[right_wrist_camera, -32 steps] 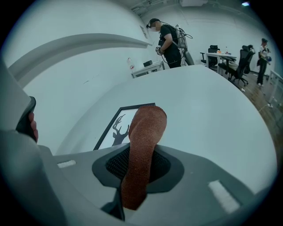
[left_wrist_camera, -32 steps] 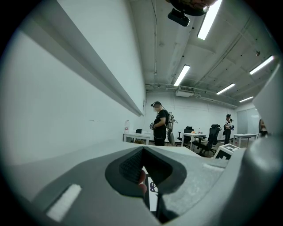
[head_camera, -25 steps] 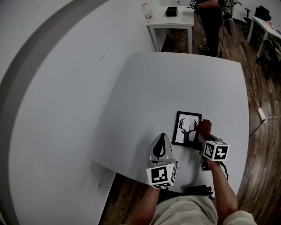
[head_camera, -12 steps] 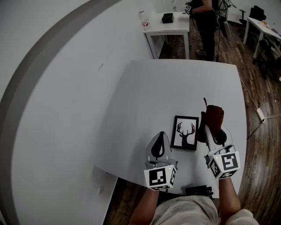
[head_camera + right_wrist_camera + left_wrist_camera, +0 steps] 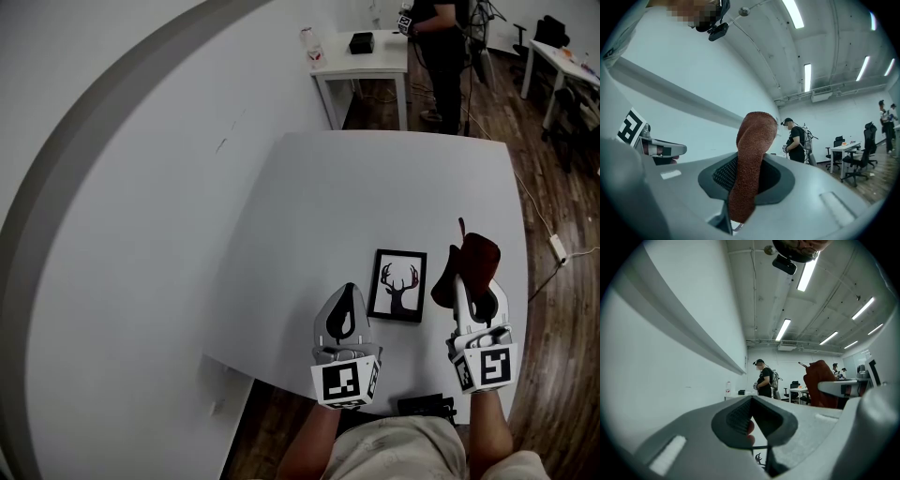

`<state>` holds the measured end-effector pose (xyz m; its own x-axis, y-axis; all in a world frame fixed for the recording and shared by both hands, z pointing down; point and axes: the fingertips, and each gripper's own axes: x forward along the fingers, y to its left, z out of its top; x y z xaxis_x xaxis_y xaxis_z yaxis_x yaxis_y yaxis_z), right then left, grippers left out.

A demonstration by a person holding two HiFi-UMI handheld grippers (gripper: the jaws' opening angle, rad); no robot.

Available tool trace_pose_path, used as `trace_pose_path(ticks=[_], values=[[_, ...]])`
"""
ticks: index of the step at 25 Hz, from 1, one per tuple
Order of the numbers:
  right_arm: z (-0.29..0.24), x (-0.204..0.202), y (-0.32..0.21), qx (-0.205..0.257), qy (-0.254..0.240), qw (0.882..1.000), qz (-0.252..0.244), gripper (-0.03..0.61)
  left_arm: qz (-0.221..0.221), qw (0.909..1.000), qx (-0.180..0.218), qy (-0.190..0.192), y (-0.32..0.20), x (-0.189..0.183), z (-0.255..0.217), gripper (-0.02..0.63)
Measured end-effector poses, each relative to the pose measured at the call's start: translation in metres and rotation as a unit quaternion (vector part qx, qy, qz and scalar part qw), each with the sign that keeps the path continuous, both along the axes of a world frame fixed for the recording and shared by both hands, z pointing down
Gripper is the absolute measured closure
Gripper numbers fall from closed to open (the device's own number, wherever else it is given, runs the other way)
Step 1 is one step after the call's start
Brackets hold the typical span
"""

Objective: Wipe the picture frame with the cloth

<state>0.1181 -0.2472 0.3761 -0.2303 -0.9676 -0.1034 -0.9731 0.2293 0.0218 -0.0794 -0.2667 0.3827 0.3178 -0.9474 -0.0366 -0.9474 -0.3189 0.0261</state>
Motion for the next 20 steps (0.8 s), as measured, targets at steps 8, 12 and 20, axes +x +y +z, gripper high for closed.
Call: trace_pose_path(ticks=[8, 12, 20], values=[[0.0003, 0.0018, -0.0031, -0.003, 0.006, 1.0, 0.009, 0.482, 0.002, 1.0, -0.002, 0.006, -0.0037, 0.0008, -0.0038, 0.612], [0.0006, 0.0017, -0.0041, -0.002, 0.007, 1.0, 0.01, 0.482, 0.005, 1.0, 0.001, 0.006, -0.0059, 0.0017, -0.0024, 0.612], [0.0029, 0.0027, -0.0068, -0.006, 0.007, 1.0, 0.01, 0.482, 0.005, 1.0, 0.003, 0.004, -0.008, 0.0024, -0.0041, 0.612]])
